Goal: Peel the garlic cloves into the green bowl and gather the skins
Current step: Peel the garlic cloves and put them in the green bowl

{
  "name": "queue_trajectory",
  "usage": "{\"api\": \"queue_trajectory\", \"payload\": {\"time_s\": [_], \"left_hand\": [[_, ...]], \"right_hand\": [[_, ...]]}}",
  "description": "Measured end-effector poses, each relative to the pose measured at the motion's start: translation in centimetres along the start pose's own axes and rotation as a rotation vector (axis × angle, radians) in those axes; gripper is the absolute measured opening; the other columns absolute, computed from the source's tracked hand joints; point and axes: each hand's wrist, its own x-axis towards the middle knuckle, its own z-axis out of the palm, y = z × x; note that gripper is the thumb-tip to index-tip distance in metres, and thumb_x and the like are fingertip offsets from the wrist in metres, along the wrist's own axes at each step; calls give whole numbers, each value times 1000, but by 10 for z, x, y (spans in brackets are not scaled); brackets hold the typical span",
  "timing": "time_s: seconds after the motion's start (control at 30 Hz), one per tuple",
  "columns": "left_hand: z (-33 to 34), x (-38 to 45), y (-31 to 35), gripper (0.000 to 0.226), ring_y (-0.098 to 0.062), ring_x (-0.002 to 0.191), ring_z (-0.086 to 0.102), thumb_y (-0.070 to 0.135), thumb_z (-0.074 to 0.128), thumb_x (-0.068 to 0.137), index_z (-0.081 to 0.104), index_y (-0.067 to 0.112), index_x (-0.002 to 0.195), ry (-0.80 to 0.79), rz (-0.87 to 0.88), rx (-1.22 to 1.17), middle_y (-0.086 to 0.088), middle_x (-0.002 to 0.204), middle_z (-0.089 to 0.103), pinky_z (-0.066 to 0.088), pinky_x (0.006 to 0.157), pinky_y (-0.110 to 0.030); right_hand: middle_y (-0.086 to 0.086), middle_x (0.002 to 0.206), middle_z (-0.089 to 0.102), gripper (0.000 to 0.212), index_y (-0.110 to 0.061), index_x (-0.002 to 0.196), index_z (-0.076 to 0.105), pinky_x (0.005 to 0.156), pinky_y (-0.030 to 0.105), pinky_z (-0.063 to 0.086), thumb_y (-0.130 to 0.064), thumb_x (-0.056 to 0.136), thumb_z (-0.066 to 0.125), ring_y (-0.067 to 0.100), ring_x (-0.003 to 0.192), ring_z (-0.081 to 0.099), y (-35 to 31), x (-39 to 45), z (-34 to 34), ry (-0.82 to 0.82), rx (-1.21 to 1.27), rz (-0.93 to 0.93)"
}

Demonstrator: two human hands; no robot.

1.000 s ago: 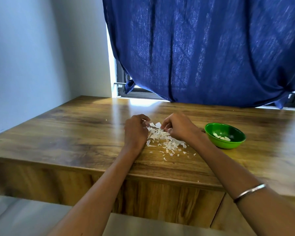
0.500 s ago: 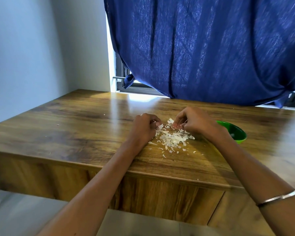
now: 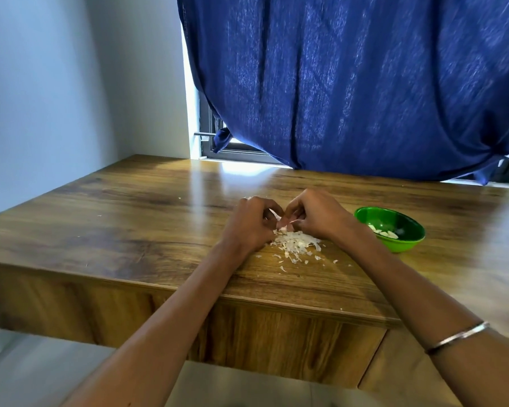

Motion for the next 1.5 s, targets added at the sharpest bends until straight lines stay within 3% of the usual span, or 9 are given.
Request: {"api": "queue_trajectory", "payload": {"time_s": [0.17, 0.3, 0.43, 0.67, 0.73, 0.9, 1.17, 1.3, 1.5], "left_hand": [[5, 2, -4, 30, -14, 74, 70, -1, 75, 82, 80, 18, 104, 9, -15, -17, -1, 80, 77, 59, 74, -36], [4, 2, -4, 26, -19, 91, 70, 2, 61, 94, 80, 17, 103, 78, 23, -24, -2, 101, 79, 52, 80, -32], [3, 3, -4, 23, -19, 92, 70, 5, 59, 97, 79, 14, 103, 188, 86, -57, -1, 101, 78, 52, 83, -35], [2, 1, 3, 13, 4, 78, 59, 12, 74, 91, 77, 19, 102, 273, 265, -153, 13, 97, 70, 46, 73, -17], [2, 0, 4, 14, 2, 77, 61, 10, 77, 88, 76, 21, 96, 271, 267, -155, 17, 93, 68, 51, 71, -23], [3, -1, 6, 13, -9, 68, 63, 10, 82, 81, 76, 20, 87, 283, 295, -143, 12, 89, 70, 54, 66, -37], [4, 0, 9, 14, -12, 69, 62, 5, 82, 81, 76, 17, 83, 287, 274, -195, 13, 88, 68, 52, 61, -32], [2, 0, 12, 20, -12, 72, 64, 4, 81, 80, 76, 22, 83, 318, 254, -225, 13, 87, 68, 51, 60, -29], [2, -4, 15, 22, -10, 72, 62, -3, 77, 82, 73, 18, 87, 222, 305, -205, 10, 90, 66, 51, 60, -26]], "right_hand": [[-8, 89, 73, 21, -26, 88, 80, 61, 18, 48, -6, 82, 80, 1, 80, 64, 6, 5, 4, 9, -46, 50], [-10, 86, 69, 15, -24, 87, 76, 70, 24, 54, -9, 85, 78, 2, 80, 63, 9, 4, 0, 83, 41, 69], [-13, 83, 67, 13, -23, 91, 75, 60, 15, 44, -10, 89, 74, 0, 74, 61, 14, -2, -4, 187, 186, 90], [-2, 89, 75, 6, -26, 95, 74, 68, 30, 57, -20, 93, 71, 11, 74, 66, 5, -23, -6, 235, 650, 135], [-2, 86, 75, 8, -30, 89, 71, 74, 31, 58, -24, 93, 70, 10, 72, 66, 3, -28, -3, 223, 684, 142], [-8, 78, 75, 10, -29, 92, 72, 59, 16, 53, -21, 96, 68, 1, 59, 62, 1, -37, 7, 240, 766, 142], [-20, 80, 73, 20, -39, 90, 72, 64, 11, 51, -19, 88, 75, -10, 73, 67, 4, -45, 9, 288, 684, 63], [-16, 96, 77, 23, -35, 100, 77, 84, 20, 56, -19, 84, 81, -5, 89, 69, 8, -43, 11, 314, 601, 45], [-15, 85, 75, 16, -31, 93, 76, 67, 7, 51, -17, 85, 78, -8, 79, 67, 6, -46, 8, 316, 570, 21]]}}
